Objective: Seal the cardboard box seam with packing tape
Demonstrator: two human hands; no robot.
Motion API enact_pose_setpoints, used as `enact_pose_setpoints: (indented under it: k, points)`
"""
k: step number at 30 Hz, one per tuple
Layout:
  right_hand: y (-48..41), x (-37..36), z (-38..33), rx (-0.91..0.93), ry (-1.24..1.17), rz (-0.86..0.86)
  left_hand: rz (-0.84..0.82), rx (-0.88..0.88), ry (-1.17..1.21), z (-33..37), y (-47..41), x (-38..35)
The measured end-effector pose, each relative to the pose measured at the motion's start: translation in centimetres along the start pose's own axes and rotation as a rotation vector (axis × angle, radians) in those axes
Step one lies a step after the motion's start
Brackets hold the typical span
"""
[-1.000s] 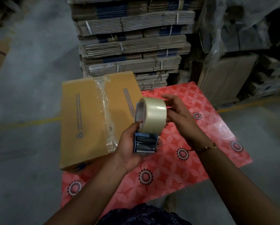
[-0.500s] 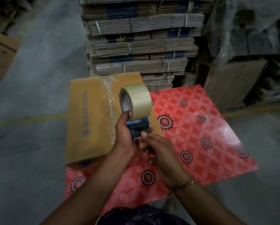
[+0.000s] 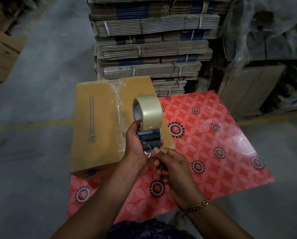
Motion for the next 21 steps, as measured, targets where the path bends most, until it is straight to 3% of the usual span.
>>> enact_pose_setpoints:
  k: [11,17,21]
  points:
    - [0.0,1.5,2.0,-0.053,0.016,-0.013,0.006,-0.038,-0.05,0.4,-2.8,1.2]
    - [-2.0,2.8,3.2,-0.076,0.094,0.05,0.074,0.046,-0.305,-1.3,-5.1,4.3]
    - [-3.9,4.7,5.0,-0.152,0.137,0.114,0.028,0.002,-0.553,-1.2,-6.8,5.5]
Point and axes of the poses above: each hand's wrist, its own y-axis away from the middle knuckle, its own x-axis out of the back of the hand, z = x × y, the point moved 8 cm from there along -y, towards the middle knuckle, and after that the axes turned 13 degrees about -x, right-handed, at the moved point
